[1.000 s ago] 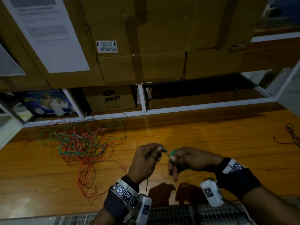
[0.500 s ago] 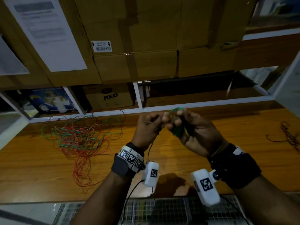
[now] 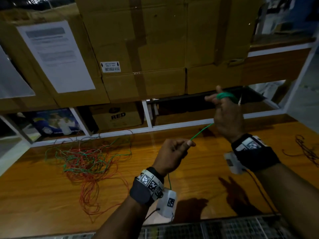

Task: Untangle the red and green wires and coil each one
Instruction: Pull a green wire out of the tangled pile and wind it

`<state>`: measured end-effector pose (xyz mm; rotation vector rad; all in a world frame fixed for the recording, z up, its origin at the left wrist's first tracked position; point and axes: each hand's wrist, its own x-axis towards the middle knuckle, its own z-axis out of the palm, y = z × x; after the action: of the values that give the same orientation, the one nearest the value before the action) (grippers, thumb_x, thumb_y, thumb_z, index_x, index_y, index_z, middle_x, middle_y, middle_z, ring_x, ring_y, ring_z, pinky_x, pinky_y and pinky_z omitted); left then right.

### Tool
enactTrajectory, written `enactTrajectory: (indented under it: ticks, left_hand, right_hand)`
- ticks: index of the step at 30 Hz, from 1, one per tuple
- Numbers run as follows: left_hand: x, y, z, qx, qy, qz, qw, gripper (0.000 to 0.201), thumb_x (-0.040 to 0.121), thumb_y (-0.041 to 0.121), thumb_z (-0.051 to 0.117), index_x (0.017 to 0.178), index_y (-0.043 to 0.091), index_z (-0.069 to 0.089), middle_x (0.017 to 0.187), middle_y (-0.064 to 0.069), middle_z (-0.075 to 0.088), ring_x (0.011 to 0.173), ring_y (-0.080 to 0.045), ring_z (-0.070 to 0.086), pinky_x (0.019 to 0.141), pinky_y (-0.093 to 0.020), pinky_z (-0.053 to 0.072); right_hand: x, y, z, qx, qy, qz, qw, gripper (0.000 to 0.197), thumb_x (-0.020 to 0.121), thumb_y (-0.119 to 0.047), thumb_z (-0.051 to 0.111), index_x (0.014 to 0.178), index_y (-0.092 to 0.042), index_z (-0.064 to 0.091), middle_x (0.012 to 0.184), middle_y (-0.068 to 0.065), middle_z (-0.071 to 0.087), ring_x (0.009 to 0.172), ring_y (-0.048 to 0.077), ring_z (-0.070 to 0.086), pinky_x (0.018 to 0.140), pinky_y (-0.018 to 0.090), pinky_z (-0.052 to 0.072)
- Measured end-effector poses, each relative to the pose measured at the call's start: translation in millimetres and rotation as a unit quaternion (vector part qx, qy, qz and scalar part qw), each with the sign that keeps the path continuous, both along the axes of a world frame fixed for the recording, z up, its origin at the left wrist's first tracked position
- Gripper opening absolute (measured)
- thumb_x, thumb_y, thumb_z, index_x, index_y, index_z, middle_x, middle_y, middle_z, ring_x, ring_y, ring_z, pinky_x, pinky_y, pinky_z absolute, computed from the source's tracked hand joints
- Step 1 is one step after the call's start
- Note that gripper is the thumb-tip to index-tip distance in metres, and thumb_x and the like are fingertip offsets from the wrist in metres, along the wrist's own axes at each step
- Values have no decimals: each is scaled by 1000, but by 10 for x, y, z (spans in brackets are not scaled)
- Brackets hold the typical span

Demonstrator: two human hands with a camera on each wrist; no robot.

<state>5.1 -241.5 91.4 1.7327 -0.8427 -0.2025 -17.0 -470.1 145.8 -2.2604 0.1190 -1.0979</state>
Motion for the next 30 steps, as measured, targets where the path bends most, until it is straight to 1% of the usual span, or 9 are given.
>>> enactTrajectory:
  ticks: [2, 5, 7, 10, 15, 20, 23, 26, 30]
  left_hand:
    - [122, 75, 113, 31, -62, 29, 997, 30, 106, 32, 55, 93, 13, 75, 51, 15, 51, 48, -1, 43, 53, -25, 35]
    - [332, 191, 243, 54, -129, 61, 988, 34, 106, 33, 55, 83, 12, 69, 54, 7, 48, 47, -9, 41, 50, -33, 34]
    - [435, 250, 324, 64, -156, 68, 983, 28, 105, 33, 56, 88, 18, 72, 56, 8, 50, 48, -9, 43, 49, -33, 34]
    - [566, 315, 454, 49, -172, 72, 981, 22, 104, 33, 58, 94, 23, 74, 57, 11, 53, 49, -6, 46, 48, -29, 37]
    - [704, 369, 605, 2, -169, 26, 985, 21, 103, 26, 61, 98, 13, 75, 63, 9, 57, 55, -5, 51, 53, -24, 42]
    - [717, 309, 675, -75, -88, -29, 993, 20, 102, 18, 63, 100, 2, 75, 65, -1, 58, 56, -10, 49, 54, -23, 40]
    - [695, 281, 612, -107, -30, -21, 994, 22, 103, 14, 60, 100, -3, 73, 71, -14, 62, 60, -17, 56, 55, -28, 45]
    - [549, 250, 440, -116, 43, -46, 991, 18, 104, 3, 52, 99, -3, 69, 78, -11, 67, 64, -15, 61, 55, -25, 47]
    - [272, 213, 139, -105, 109, -73, 986, 27, 104, 30, 55, 91, 19, 76, 59, -1, 52, 46, -10, 38, 46, -24, 31]
  right_hand:
    - [27, -66, -248, -133, 100, 9, 986, 34, 99, 0, 41, 120, -7, 67, 138, 17, 61, 133, 30, 56, 96, 38, 52]
    - [-59, -20, -452, -162, 180, 98, 965, 27, 106, -15, 41, 109, -10, 67, 121, 16, 68, 124, 30, 61, 103, 40, 48]
    - [-128, 56, -504, -126, 240, 160, 949, 38, 109, -37, 36, 104, -19, 68, 113, 5, 70, 110, 20, 66, 96, 38, 52]
    - [-267, 272, -471, 7, 263, 293, 919, 44, 109, -39, 33, 104, -24, 74, 108, -9, 73, 111, 5, 65, 93, 29, 49]
    - [-456, 679, -232, 179, 326, 409, 833, 42, 103, -43, 45, 116, -9, 66, 112, 6, 76, 119, 20, 66, 107, 45, 45]
    - [-564, 975, -74, 319, 241, 545, 737, 30, 103, -30, 55, 117, -8, 69, 118, 23, 70, 122, 43, 62, 109, 49, 47]
    - [-544, 1139, 96, 407, 154, 568, 699, 33, 96, -36, 66, 113, -8, 72, 114, 21, 72, 116, 37, 66, 101, 40, 54]
    - [-477, 1256, 284, 491, 46, 530, 689, 29, 96, -30, 58, 105, -8, 74, 113, 18, 74, 109, 28, 71, 90, 31, 58]
    - [-285, 1187, 431, 542, -53, 427, 722, 30, 99, -26, 42, 112, -5, 60, 120, 14, 73, 118, 24, 68, 90, 27, 57]
